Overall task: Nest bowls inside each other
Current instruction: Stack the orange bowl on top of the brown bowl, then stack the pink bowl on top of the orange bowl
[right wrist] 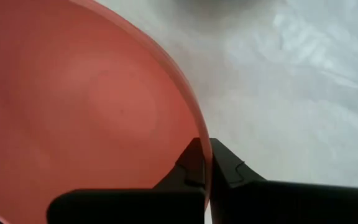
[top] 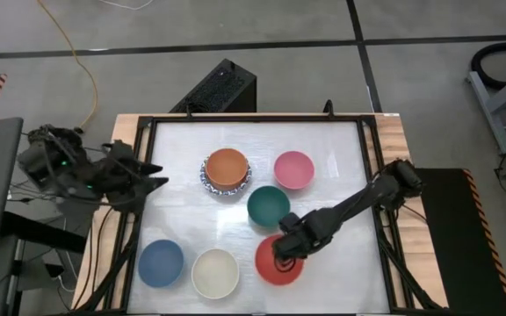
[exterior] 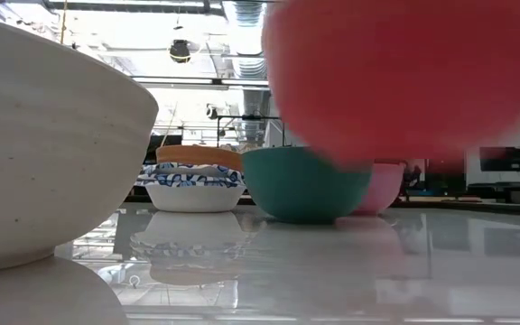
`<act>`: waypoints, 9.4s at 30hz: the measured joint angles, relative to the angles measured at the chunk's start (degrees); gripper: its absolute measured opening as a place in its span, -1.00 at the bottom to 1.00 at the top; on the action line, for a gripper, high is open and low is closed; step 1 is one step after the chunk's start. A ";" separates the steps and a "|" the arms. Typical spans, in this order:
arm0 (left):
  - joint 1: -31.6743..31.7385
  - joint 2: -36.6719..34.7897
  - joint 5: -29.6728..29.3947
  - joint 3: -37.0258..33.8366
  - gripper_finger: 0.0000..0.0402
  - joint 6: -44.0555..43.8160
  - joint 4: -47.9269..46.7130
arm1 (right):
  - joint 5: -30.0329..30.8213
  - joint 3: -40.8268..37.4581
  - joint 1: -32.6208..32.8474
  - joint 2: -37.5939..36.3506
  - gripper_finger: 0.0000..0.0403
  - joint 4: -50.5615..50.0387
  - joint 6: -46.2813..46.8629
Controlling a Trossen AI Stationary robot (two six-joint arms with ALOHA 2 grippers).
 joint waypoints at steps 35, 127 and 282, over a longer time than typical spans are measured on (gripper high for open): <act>50.44 13.61 45.40 -4.40 -0.08 33.70 26.00 | 24.94 10.17 -28.72 -9.54 -0.96 3.44 -28.44; 72.61 26.35 53.74 -21.84 -1.00 49.33 26.10 | 26.09 9.98 -26.42 -32.67 0.00 -15.83 -42.16; 50.42 12.28 46.18 -19.81 0.20 33.03 54.89 | 32.16 -29.41 -41.96 -32.24 -0.97 30.33 -33.54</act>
